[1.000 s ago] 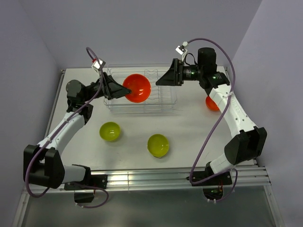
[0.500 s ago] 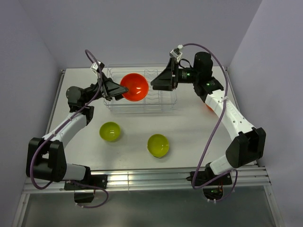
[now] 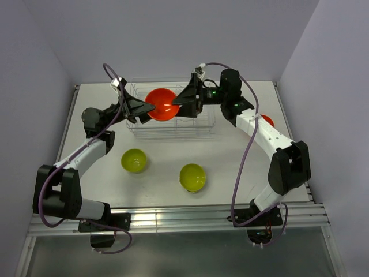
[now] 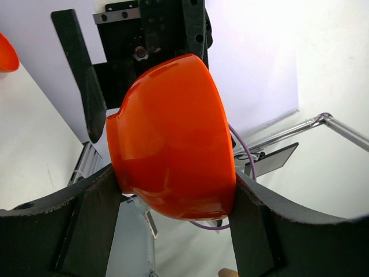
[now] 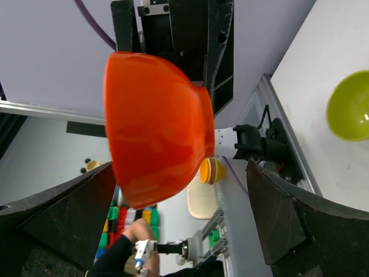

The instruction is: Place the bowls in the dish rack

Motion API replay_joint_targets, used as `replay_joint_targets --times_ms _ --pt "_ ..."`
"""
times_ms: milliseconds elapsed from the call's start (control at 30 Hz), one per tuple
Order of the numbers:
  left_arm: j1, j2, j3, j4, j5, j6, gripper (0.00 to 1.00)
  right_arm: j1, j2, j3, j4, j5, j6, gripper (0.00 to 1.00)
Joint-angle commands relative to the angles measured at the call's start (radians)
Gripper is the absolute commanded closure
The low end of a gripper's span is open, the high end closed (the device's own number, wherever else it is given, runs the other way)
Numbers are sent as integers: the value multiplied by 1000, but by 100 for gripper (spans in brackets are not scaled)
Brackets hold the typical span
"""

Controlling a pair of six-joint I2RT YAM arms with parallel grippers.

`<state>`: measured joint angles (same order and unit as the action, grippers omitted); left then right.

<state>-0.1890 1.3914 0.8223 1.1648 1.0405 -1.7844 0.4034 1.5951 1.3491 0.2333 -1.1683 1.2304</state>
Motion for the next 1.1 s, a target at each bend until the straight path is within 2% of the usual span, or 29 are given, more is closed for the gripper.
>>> replay_joint_targets --times_ms 0,100,233,367,633,867,900,1067 --pt "5 -8 0 75 -36 -21 100 23 15 16 118 -16 93 0" --pt "5 -5 0 70 -40 -24 100 35 25 -5 222 -17 170 0" --pt "5 0 0 70 -42 -26 100 40 32 -5 241 -16 184 0" --pt "5 1 1 59 -48 -24 100 43 48 -28 323 -11 273 0" --pt "6 0 11 71 -51 -33 100 57 60 -33 363 -10 282 0" --pt "6 -6 11 96 -63 -49 100 74 85 -82 563 10 408 2" --pt "6 -6 9 98 -65 -52 100 74 86 -88 628 15 431 3" --pt "17 -6 9 98 -66 -64 100 74 108 -105 744 36 512 9"
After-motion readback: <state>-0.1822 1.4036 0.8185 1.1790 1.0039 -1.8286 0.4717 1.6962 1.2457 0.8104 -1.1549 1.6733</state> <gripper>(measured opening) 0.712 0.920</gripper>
